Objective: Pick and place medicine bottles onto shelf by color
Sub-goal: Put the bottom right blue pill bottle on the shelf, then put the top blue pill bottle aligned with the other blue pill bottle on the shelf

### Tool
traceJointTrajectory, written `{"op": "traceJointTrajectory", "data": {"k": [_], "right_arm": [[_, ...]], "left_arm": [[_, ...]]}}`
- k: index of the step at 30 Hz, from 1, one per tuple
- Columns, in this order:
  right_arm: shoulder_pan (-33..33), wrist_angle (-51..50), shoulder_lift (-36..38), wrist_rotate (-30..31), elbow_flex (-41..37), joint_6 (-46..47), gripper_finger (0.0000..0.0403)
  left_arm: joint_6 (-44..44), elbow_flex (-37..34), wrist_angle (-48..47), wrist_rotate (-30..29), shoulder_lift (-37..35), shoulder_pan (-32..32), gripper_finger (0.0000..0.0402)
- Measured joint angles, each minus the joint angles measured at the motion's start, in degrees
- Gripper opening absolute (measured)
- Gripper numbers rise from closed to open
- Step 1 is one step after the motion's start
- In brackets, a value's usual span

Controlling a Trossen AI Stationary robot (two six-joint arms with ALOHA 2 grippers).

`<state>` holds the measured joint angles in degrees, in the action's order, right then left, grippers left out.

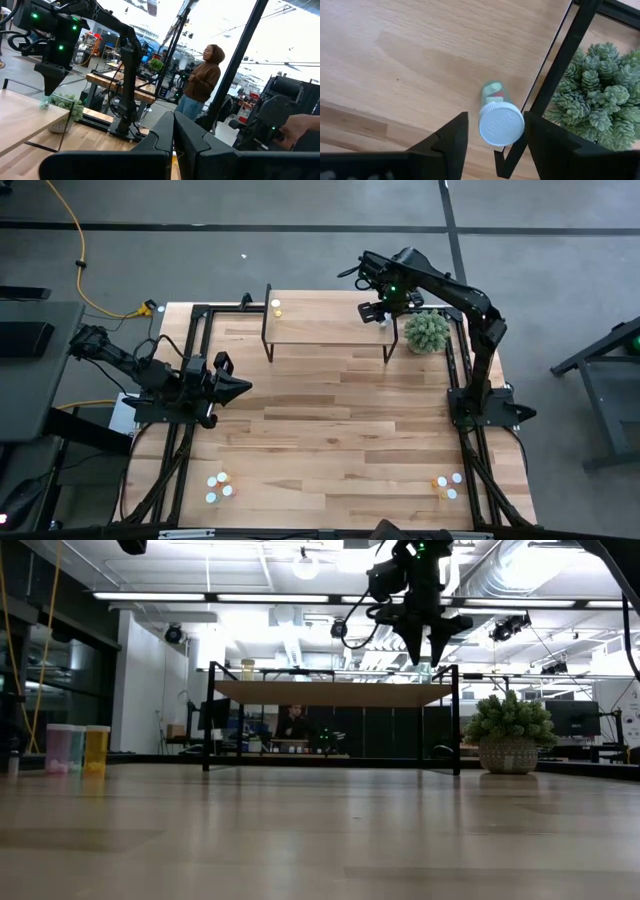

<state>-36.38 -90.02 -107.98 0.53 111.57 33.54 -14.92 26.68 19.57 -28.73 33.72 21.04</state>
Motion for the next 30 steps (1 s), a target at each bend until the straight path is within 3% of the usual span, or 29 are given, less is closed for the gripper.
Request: {"op": "traceJointTrajectory", "data": {"k": [15,20,24,27,30], "right_arm": [[0.07,0.0,4.29,0.96,0.02,-3.03,0.0184],[2.02,0.0,7.62,-1.72,0.03,-4.49,0.0184],[7.09,0.01,11.43,-5.25,0.02,-6.71,0.0184],[14.51,0.02,15.22,-5.93,0.04,-8.05,0.0184],[24.44,0.48,20.56,-0.99,-3.63,-6.07,0.0184]], "left_arm": [[0.02,0.0,0.0,0.02,0.02,0.0,0.0],[-0.04,0.0,0.0,0.0,0.02,0.0,0.0],[-0.09,0.0,0.0,-0.02,0.01,0.0,0.0],[-0.11,0.0,0.0,-0.04,0.01,0.0,0.0],[-0.11,0.0,0.0,-0.07,0.0,0.0,0.0]]}}
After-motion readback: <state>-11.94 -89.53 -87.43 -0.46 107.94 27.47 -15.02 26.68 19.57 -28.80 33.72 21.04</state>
